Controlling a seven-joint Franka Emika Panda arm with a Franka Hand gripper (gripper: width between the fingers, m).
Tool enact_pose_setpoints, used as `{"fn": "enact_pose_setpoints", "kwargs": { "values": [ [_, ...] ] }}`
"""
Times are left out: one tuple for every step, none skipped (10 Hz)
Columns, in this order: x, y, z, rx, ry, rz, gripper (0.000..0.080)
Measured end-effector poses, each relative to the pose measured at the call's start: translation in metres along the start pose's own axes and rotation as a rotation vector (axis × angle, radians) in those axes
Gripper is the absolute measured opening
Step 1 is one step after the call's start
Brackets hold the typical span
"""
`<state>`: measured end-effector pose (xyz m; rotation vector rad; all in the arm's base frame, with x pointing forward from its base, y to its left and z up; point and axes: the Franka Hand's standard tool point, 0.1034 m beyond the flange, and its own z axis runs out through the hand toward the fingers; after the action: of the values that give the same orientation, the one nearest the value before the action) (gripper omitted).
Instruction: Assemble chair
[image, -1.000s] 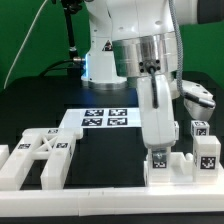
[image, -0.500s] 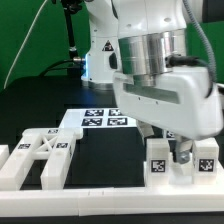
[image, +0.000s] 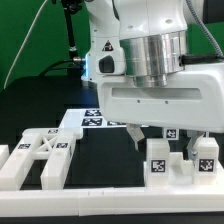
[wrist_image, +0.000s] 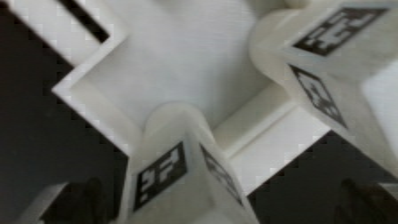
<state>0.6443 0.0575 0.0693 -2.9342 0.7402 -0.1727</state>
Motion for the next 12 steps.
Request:
{"fn": "enact_pose_setpoints", "kwargs": {
  "values": [
    [0.0003, 0.0010, 0.0012, -0.013, 0.007, -0.150, 0.0648],
    [-0.0006, 0.0012, 0.0035, -0.014, 0.014, -0.209, 0.0648],
    [-0.0003, 0.0013, 0.0032, -0.014, 0.014, -0.172, 0.0520],
    [-0.0003, 0.0014, 0.0033, -0.014, 0.014, -0.162, 0.0520],
    [-0.0001, 0.0015, 0.0033, -0.013, 0.014, -0.132, 0.0380],
    [0.0000, 0.0022, 0.0034, -0.013, 0.014, -0.070, 0.0289],
    [0.0000, 0.0022, 0.0035, -0.012, 0.014, -0.016, 0.0289],
    [0.0003, 0.0020, 0.0032, -0.011, 0.015, 0.088, 0.0290],
    [0.0009, 0.0019, 0.0021, -0.015, 0.019, 0.208, 0.0290],
    [0.0012, 0.0018, 0.0015, -0.016, 0.023, 0.362, 0.0290],
    [0.0005, 0.0014, 0.0018, -0.018, 0.026, 0.513, 0.0290],
    [-0.0007, 0.0003, 0.0020, -0.023, 0.011, 0.661, 0.0290]
  ]
}}
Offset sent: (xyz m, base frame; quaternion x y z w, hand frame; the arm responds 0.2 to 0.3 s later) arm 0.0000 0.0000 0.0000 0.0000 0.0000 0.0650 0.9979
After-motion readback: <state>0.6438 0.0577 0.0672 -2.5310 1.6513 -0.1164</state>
